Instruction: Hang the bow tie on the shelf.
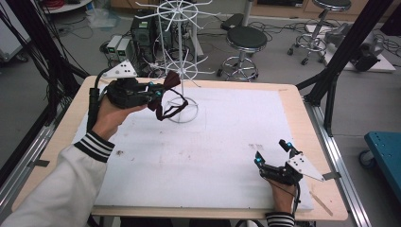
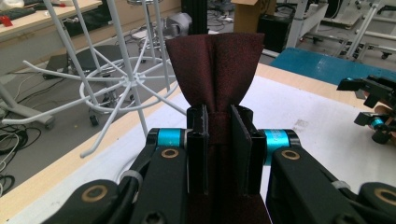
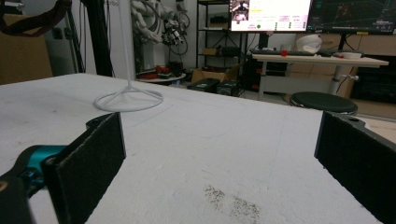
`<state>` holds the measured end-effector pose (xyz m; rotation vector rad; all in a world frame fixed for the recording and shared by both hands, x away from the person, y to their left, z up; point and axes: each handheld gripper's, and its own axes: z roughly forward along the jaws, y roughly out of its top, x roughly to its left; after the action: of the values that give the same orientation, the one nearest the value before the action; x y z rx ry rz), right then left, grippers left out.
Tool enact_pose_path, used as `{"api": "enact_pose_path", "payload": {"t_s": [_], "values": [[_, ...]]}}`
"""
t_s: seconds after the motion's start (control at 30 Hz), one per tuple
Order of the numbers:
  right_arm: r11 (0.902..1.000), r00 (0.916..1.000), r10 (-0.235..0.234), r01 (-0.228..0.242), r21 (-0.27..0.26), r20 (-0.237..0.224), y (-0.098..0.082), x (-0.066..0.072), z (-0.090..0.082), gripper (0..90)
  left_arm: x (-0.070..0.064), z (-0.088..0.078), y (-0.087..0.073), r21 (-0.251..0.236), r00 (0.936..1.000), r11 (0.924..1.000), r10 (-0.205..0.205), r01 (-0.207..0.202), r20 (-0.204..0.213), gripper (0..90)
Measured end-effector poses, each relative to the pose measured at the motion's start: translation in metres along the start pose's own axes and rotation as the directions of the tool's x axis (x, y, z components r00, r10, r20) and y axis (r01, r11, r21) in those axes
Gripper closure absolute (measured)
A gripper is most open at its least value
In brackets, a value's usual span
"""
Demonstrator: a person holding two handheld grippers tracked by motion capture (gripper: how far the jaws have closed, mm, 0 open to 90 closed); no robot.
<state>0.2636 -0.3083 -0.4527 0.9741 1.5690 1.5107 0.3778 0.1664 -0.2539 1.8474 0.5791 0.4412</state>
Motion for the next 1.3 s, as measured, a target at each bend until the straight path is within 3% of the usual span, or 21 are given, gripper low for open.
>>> {"api": "enact_pose_path", "payload": {"t_s": [0.73,0.87,1.3], "values": [[0.9999,0.9999,0.01,-0.01,0.0,-0.002,0.0,0.0,-0.001,1.2,0.018,0.026,0.008,0.036,0.9973,0.9989,-0.026,0.029,-0.069,76.9],[0.9999,0.9999,0.011,-0.011,0.0,-0.002,0.0,0.0,-0.001,1.2,0.022,0.032,0.01,0.049,0.995,0.9982,-0.029,0.034,-0.095,76.8],[0.9999,0.9999,0.013,-0.013,-0.002,-0.005,0.0,0.0,-0.001,1.2,0.028,0.044,0.005,0.103,0.9923,0.9941,-0.023,0.035,-0.121,76.8]]}}
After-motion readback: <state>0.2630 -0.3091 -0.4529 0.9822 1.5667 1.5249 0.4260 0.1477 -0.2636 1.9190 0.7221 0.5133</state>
